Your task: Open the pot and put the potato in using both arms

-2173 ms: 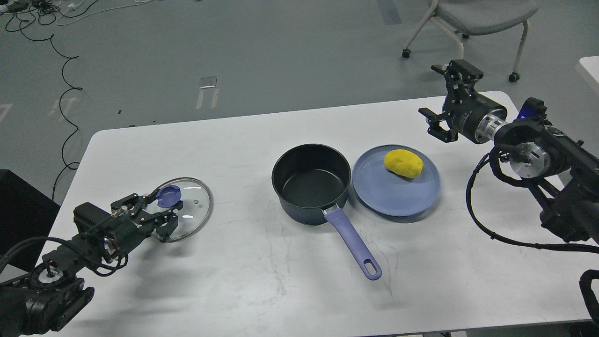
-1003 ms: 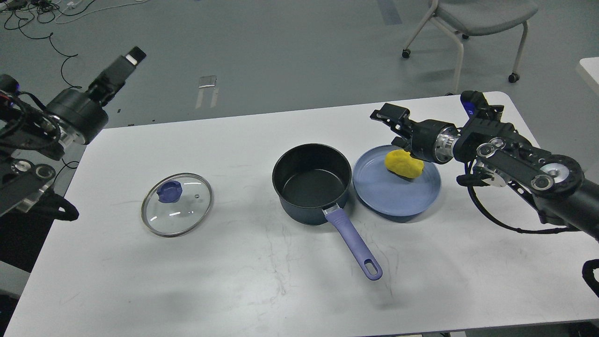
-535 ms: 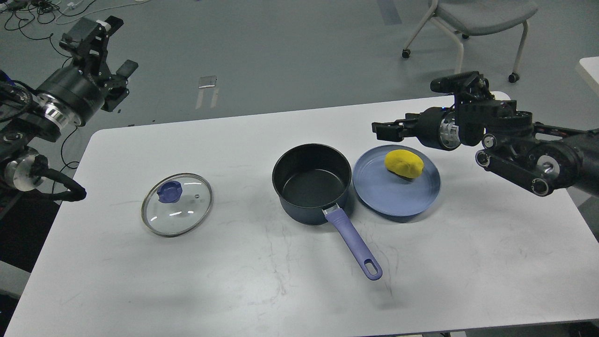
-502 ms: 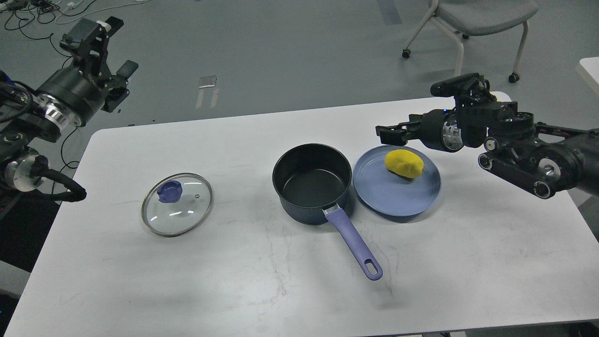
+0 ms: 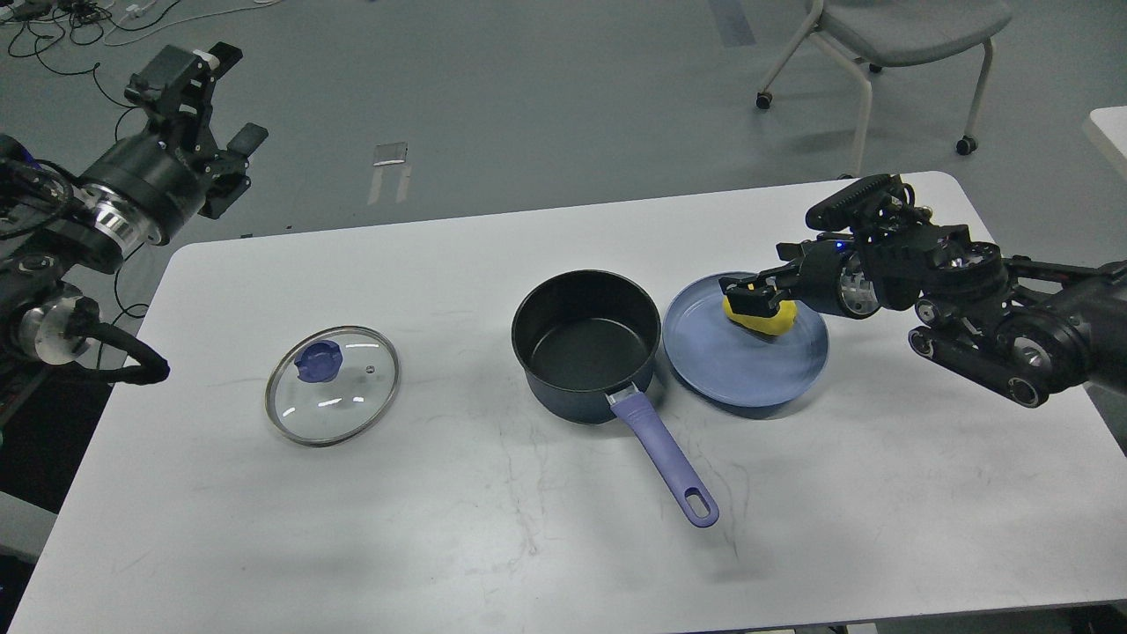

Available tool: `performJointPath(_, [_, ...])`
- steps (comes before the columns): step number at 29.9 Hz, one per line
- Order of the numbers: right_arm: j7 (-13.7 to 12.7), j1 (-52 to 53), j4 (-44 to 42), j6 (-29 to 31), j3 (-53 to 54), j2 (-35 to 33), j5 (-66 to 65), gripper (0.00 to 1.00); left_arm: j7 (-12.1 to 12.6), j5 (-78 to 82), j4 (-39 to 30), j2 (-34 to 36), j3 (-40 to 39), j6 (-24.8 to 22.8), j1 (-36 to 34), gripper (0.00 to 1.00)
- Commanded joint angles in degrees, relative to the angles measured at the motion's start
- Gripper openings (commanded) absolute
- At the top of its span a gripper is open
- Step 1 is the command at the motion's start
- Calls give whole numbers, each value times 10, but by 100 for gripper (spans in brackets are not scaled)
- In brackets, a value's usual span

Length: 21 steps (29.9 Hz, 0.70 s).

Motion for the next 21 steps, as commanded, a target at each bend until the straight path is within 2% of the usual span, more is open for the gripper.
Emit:
performJointPath(1, [0, -12, -2, 0, -1, -1, 0, 97, 0, 1, 0, 0, 3, 1, 2, 98])
performJointPath(5, [-1, -18, -2, 0, -1, -1, 0, 96, 2, 1, 0, 0, 4, 7, 5, 98])
performJointPath(10, [-1, -18, -3, 0, -3, 0, 0, 80, 3, 2, 0, -1, 4, 14, 10, 98])
performJointPath(12, [-1, -18, -4, 0, -3, 0, -2, 76, 3, 2, 0, -1, 4, 14, 10, 98])
performJointPath(13, [-1, -18, -4, 1, -7, 0, -3, 70, 4, 2, 0, -1, 4, 15, 9, 98])
performJointPath(21, [-1, -15, -15, 1, -38, 5, -3, 70, 4, 2, 0, -1, 4, 15, 12, 98])
